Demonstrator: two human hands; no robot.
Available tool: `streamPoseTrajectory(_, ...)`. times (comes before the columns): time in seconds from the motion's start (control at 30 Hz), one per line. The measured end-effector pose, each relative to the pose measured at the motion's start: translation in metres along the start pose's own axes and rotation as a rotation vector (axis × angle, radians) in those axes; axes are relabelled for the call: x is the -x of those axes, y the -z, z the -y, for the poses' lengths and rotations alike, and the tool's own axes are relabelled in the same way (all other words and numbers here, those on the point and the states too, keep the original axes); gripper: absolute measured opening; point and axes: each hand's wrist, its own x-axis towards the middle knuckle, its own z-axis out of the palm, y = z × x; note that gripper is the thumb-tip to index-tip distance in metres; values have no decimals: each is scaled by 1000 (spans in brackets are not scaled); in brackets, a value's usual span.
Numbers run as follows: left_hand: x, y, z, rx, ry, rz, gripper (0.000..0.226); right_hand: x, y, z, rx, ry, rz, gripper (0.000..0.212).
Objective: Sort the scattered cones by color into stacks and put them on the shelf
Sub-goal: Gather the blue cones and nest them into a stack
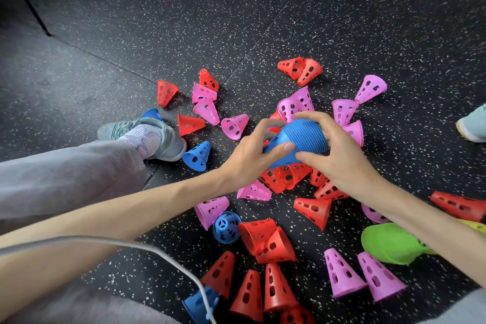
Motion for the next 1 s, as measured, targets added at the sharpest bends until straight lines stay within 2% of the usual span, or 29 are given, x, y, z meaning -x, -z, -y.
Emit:
streamPoseTrajectory(0.1, -2, 8, 7, -56, -18, 89, 61, 0, -3, 2, 48, 8, -13, 67)
streamPoseTrajectory(0.2, 0, 26, 15, -166, -14, 167, 61, -4, -10, 4, 105, 9, -12, 70)
streamPoseTrajectory(0.33, 6, 61, 40, -342, 21, 82, 48, -7, -18, 8, 163, -2, 2, 70)
streamPoseTrajectory(0.43, 14, 89, 76, -540, 111, 11, 48, -9, -20, 12, 176, -3, 9, 68)
streamPoseTrajectory(0.57, 29, 115, 113, -754, 348, 114, 54, -10, -21, 14, 171, 7, 6, 68)
streamPoseTrajectory(0.7, 36, 120, 125, -753, 424, 166, 56, -9, -20, 8, 180, 6, 22, 68)
streamPoseTrajectory(1.0, 32, 101, 128, -666, 411, 110, 32, -7, -18, 4, 160, -8, 23, 66)
